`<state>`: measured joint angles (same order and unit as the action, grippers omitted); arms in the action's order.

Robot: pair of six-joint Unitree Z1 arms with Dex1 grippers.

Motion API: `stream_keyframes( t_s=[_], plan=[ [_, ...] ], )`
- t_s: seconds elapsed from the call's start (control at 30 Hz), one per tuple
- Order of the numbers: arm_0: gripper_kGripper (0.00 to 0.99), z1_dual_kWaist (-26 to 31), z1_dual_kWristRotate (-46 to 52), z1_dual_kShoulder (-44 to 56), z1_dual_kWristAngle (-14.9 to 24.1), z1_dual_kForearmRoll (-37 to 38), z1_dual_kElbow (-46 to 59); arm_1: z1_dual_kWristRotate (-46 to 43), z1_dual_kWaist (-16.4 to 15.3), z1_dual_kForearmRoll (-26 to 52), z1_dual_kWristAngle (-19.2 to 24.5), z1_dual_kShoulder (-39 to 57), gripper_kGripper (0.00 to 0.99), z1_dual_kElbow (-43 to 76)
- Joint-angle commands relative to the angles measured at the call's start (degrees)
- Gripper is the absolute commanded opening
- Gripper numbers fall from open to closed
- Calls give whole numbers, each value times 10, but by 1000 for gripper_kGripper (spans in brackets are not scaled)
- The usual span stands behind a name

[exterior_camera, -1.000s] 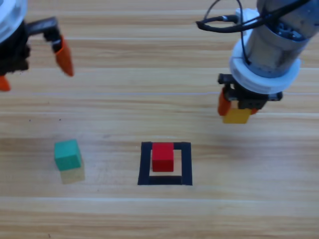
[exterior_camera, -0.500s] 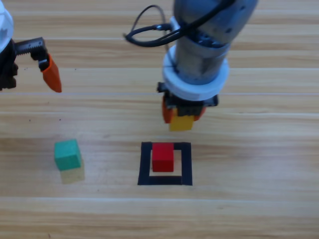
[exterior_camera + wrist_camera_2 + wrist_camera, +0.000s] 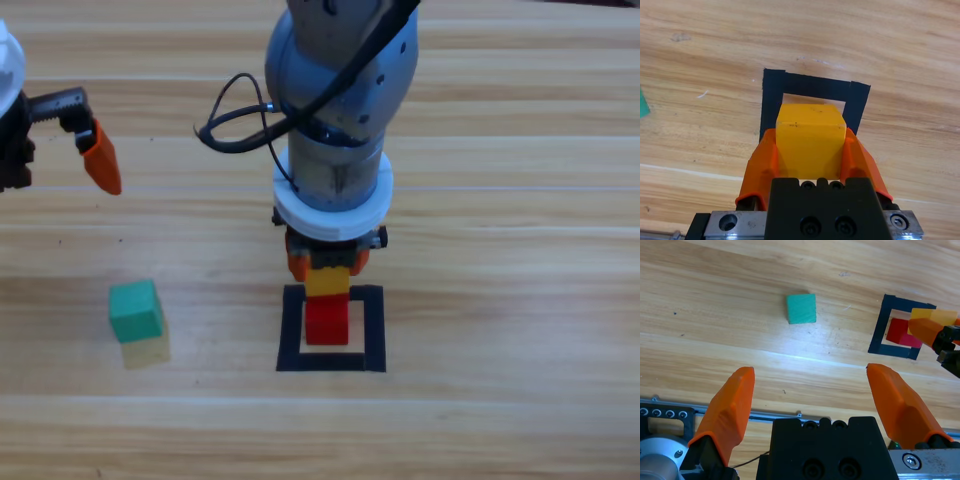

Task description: Stack the blocks in the rectangular block: red at the bottom, yellow in the middle, green on top

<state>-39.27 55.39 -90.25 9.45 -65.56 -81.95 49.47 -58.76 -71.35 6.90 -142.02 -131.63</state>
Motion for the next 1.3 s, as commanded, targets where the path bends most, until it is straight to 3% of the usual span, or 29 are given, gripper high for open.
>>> stream_keyframes(
  t_s=[0.03,0.4,1.3],
  plan=[
    [959,9,-5,7,-7,10,18,5,-22,-10,-7,-38,189,-6],
    [959,9,-5,7,-13,20,28,6,-39,-34,-7,-29,190,-3],
    [959,9,-5,8,-14,33,45,23,-38,-37,10,-21,202,26]
  ],
)
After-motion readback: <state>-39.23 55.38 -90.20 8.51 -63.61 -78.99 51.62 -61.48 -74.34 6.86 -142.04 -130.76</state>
